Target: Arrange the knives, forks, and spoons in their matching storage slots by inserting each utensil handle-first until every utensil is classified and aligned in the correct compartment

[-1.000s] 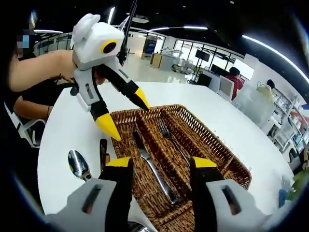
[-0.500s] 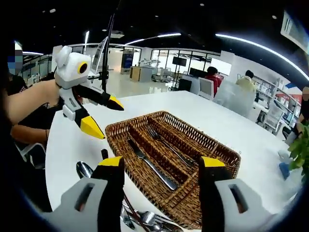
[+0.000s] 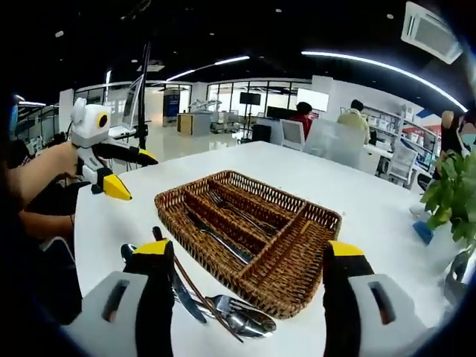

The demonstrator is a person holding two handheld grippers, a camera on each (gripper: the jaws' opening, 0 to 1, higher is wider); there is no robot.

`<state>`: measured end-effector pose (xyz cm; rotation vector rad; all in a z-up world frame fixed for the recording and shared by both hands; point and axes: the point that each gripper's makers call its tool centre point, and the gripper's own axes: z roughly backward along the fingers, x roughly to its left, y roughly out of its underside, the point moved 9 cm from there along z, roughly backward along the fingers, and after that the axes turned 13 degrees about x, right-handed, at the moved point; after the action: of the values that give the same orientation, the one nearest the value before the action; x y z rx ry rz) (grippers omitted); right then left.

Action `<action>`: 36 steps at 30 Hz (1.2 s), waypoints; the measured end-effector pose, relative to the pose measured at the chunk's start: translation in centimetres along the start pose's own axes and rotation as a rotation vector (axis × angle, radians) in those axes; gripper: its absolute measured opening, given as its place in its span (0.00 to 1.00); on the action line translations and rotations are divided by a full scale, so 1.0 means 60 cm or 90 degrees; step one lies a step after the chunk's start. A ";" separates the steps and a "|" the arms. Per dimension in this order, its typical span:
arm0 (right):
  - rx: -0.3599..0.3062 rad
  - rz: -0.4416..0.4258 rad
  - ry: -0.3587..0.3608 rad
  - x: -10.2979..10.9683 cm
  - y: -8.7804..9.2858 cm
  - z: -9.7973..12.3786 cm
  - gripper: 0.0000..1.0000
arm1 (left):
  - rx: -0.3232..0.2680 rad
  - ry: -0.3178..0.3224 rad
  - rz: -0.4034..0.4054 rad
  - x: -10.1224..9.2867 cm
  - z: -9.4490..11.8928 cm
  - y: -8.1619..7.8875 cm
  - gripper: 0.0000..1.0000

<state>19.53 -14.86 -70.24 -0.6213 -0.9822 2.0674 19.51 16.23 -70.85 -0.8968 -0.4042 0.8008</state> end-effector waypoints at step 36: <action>0.073 0.053 -0.014 0.024 0.050 0.043 0.89 | 0.005 0.022 -0.021 -0.037 0.046 0.030 1.00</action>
<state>15.65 -16.10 -71.30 -0.5907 -0.8560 2.1908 15.54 16.69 -70.69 -0.8936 -0.3850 0.7546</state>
